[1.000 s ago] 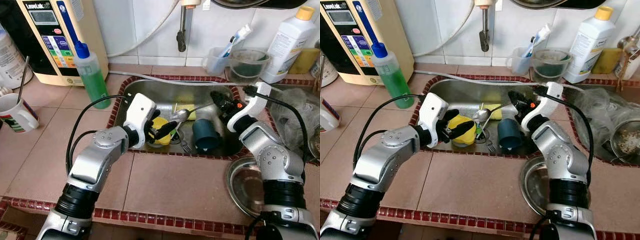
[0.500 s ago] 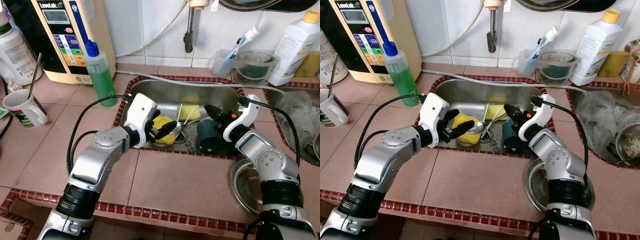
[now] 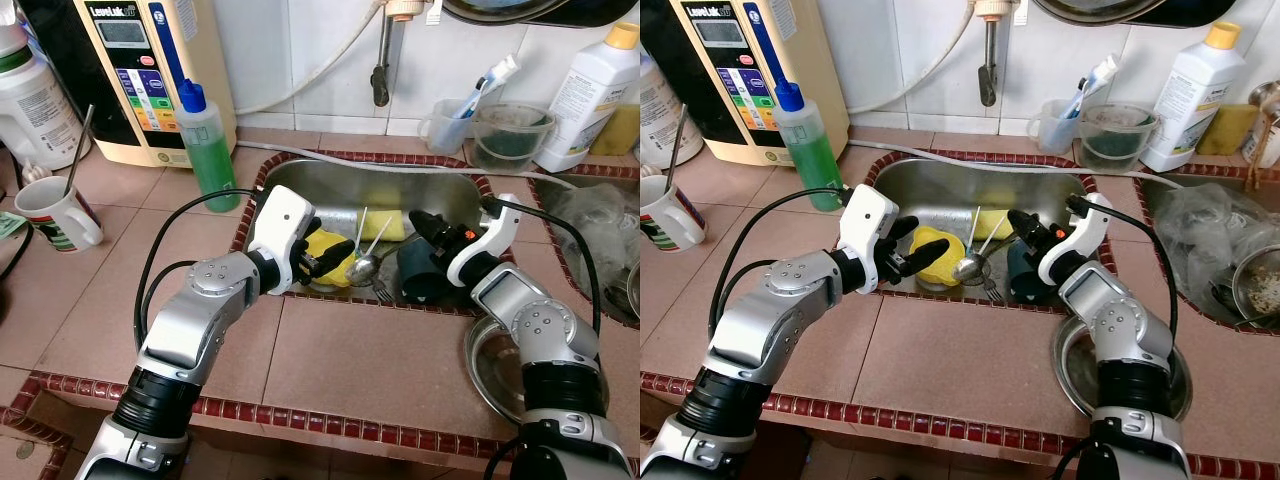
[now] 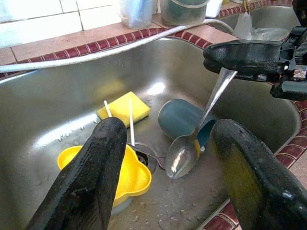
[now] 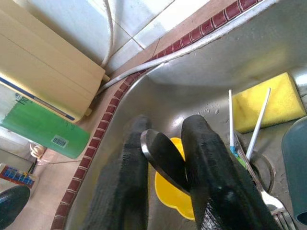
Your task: Kitchen organization
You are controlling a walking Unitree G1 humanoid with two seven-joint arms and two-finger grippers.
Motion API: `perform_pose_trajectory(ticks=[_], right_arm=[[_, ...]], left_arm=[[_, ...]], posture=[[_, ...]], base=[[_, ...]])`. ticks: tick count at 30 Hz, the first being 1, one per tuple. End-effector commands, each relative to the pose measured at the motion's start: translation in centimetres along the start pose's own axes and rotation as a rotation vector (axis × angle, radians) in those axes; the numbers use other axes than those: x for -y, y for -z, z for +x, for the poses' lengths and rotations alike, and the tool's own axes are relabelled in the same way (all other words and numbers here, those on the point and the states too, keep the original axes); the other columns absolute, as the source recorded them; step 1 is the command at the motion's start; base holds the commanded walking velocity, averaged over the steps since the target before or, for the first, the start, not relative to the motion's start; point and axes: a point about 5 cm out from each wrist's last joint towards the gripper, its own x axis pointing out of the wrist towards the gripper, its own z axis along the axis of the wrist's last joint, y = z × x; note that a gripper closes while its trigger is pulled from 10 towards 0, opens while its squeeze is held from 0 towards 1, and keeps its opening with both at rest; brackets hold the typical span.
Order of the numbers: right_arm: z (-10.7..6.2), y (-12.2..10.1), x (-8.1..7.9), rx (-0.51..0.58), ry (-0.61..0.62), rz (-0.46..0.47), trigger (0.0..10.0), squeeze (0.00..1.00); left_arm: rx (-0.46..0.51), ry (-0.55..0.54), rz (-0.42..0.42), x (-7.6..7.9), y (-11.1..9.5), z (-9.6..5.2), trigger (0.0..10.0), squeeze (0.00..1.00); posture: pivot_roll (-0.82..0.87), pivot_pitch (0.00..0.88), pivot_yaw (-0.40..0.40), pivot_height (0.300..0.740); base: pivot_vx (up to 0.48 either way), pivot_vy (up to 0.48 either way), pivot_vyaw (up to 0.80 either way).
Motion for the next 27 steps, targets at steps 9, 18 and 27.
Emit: perform_pose_trajectory(ticks=[9, 18, 27], right_arm=[[0.2, -0.7, -0.3, 0.032, -0.027, 0.011, 10.0, 1.00], [-0.2, -2.6, -0.9, 0.170, -0.026, -0.100, 10.0, 1.00], [-1.4, -3.4, -2.5, 0.362, -0.004, -0.376, 10.0, 1.00]], left_arm=[[0.001, -0.017, 0.026, -0.5, -0.5, 0.1, 10.0, 0.00], [0.017, -0.031, 0.021, -1.3, -0.7, -0.4, 10.0, 0.00], [0.092, -0.069, 0.073, -2.2, -0.9, -0.9, 10.0, 0.00]], posture=[[-0.20, 0.083, 0.056, 0.740], [-0.19, 0.087, 0.053, 0.740], [-0.19, 0.082, 0.058, 0.740]], base=[[0.000, 0.000, 0.00], [0.000, 0.000, 0.00], [0.000, 0.000, 0.00]])
